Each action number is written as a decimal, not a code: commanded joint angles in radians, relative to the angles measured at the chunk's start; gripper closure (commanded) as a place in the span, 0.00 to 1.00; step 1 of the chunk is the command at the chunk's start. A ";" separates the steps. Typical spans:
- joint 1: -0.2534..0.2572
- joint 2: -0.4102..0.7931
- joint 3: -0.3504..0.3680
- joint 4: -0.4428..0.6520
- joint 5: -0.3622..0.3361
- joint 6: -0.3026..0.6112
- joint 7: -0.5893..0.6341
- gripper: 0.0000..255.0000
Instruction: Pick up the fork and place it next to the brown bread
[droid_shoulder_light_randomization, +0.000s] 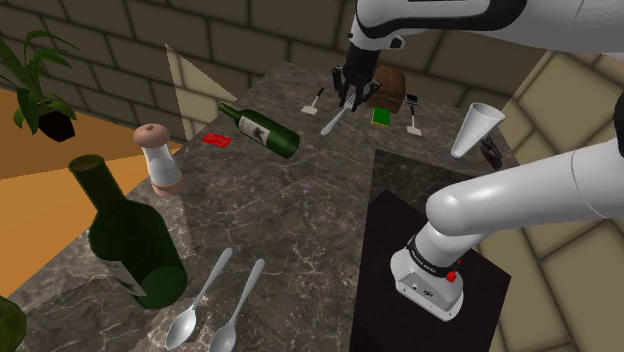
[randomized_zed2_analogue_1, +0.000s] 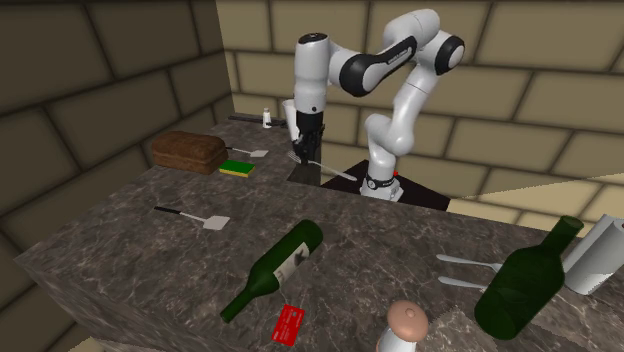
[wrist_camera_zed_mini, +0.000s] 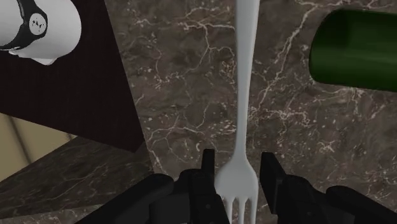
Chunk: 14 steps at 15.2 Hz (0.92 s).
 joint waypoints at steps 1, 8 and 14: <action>-0.022 0.046 -0.024 0.036 -0.022 0.007 -0.033 1.00; -0.091 0.223 -0.098 0.182 -0.086 0.034 -0.141 1.00; -0.139 0.393 -0.150 0.353 -0.123 0.031 -0.224 1.00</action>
